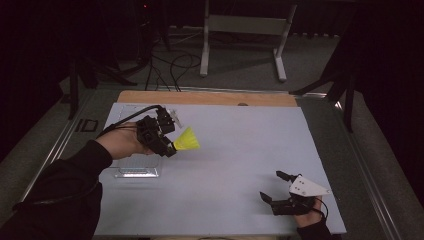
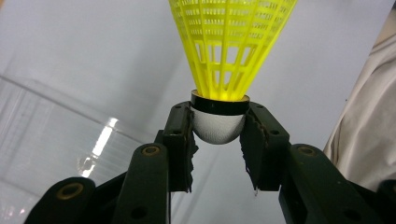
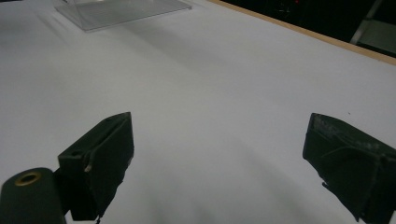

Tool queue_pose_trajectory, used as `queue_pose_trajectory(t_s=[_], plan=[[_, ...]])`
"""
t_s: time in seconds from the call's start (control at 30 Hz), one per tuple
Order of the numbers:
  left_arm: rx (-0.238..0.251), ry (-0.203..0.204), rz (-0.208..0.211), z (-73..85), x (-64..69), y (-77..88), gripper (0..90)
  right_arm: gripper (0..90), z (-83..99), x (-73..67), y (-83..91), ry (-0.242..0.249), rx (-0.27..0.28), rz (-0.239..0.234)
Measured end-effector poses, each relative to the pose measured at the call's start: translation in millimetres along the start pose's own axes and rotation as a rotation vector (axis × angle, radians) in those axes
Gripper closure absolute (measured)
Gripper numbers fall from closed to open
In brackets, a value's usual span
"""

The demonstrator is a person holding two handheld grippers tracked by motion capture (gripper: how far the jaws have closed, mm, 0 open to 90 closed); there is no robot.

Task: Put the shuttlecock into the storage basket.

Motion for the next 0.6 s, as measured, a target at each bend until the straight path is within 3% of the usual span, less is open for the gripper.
queue_pose_trajectory(t_s=[0.23,0.6], plan=[[0.012,0.041,-0.027,12.7,-13.0,11.7,65.5,9.1,0.3,-0.4,-0.6,0.002,-0.001,-0.002],[0.066,0.154,-0.067,48.7,-35.0,38.9,65.5,9.1,1.4,0.1,-1.7,-0.004,-0.007,-0.001]])
Point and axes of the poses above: each handheld gripper's, and its own axes: y roughly backward along the jaws, z roughly out of its underside, x roughly to its right, the point moved 10 cm from there along -y, roughly forward along the jaws, and after that the axes turned 13 degrees about z, right-handed, at the moved point
